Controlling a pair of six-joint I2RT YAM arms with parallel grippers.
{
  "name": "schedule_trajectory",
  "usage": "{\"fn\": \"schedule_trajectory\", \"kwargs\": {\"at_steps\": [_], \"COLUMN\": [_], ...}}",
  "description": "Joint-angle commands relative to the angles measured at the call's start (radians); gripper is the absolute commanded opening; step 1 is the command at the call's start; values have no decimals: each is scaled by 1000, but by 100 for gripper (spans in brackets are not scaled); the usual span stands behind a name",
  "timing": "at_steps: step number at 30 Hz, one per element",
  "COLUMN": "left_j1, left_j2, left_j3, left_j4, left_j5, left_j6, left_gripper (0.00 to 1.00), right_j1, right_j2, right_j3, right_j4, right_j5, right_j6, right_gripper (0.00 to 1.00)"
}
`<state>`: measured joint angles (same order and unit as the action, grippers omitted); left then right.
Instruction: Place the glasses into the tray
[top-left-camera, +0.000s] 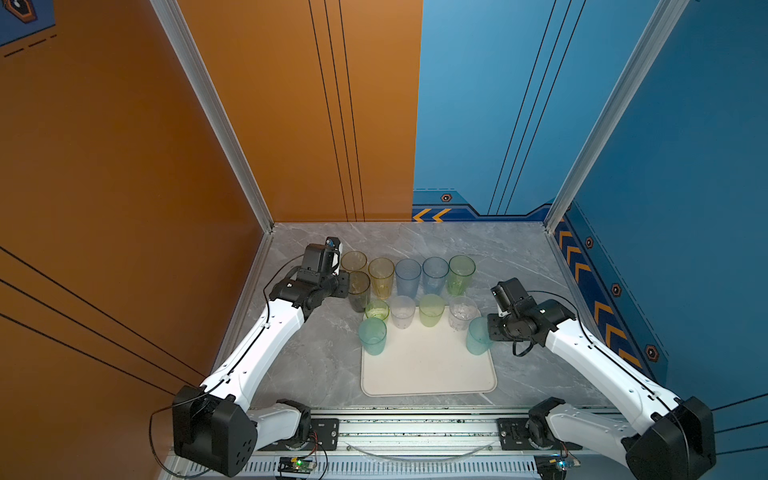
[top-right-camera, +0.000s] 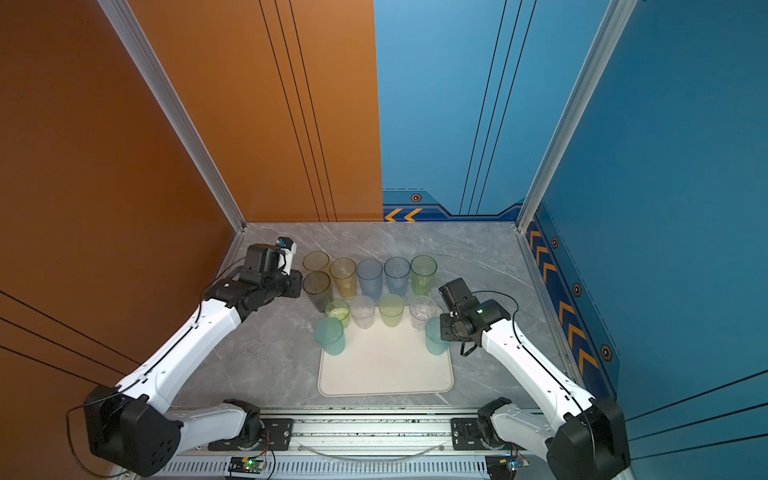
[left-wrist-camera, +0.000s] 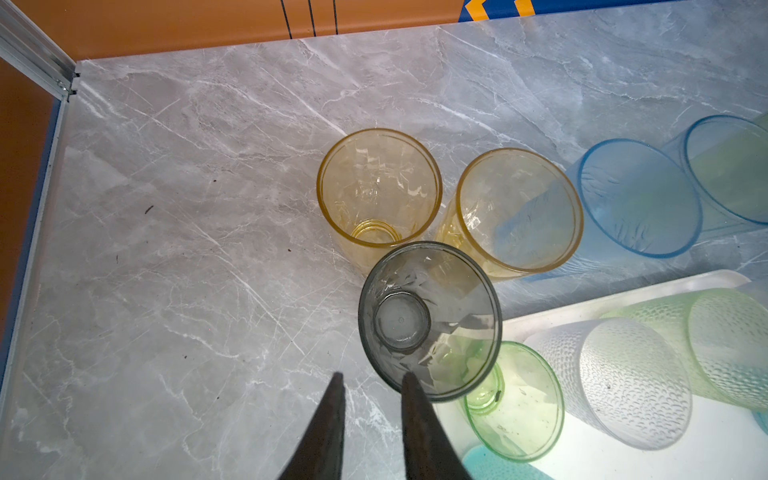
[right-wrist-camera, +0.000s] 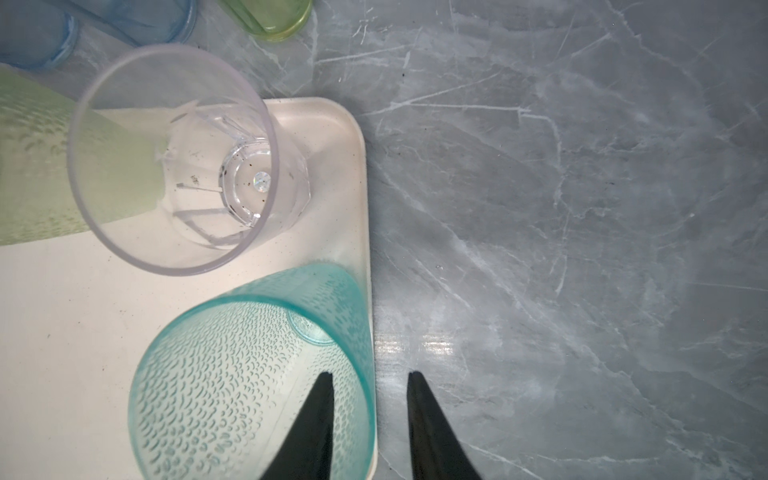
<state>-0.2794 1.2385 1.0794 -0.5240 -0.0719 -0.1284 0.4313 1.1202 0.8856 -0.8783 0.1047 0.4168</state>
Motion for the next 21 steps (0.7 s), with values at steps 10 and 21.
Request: {"fn": "schedule_trajectory", "kwargs": {"at_steps": [10,21], "left_j1": [16,40], "left_j2": [-17,6], "left_j3": [18,40], "left_j4": [-38,-65], "left_j5": [-46,-43], "left_j6": [3,-14], "left_gripper": [27,27], "right_j1": [-67,-123], "right_j2": [-97,-72], "right_j3": [152,217], "right_j4": [-52,-36], "right_j5": [7,-12], "right_j6": [-55,-98], "right_gripper": [39,40]}}
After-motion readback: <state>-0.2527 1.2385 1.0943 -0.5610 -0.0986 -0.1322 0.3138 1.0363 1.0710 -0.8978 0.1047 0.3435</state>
